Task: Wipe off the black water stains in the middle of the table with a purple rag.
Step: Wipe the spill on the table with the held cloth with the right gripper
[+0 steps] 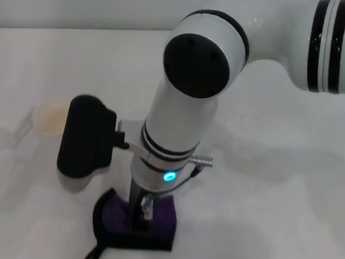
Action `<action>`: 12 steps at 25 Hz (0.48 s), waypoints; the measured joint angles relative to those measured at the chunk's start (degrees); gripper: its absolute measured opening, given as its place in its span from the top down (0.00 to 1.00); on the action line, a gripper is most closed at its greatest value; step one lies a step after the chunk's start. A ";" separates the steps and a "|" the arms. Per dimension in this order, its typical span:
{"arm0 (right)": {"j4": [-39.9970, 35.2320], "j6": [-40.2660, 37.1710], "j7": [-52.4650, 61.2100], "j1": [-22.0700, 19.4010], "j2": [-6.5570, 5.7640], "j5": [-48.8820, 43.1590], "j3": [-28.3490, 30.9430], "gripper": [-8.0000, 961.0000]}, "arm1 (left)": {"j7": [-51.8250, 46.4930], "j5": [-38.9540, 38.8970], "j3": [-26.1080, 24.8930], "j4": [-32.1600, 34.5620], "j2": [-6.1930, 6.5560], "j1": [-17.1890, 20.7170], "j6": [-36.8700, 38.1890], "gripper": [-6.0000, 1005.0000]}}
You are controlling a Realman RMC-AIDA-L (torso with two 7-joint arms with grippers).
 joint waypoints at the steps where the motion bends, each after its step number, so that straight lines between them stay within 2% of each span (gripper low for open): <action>1: 0.19 0.80 -0.73 0.05 0.00 0.86 -0.11 0.92 | 0.00 0.00 0.00 0.00 0.00 0.03 0.00 0.12; 7: 1.52 3.72 -4.08 -0.28 0.00 4.07 -0.05 0.92 | 0.35 0.00 0.00 0.00 0.00 0.10 -0.01 0.12; 12: 1.40 0.92 -4.10 -0.32 0.00 4.25 0.34 0.92 | 0.52 0.00 0.00 0.00 0.00 0.15 0.00 0.12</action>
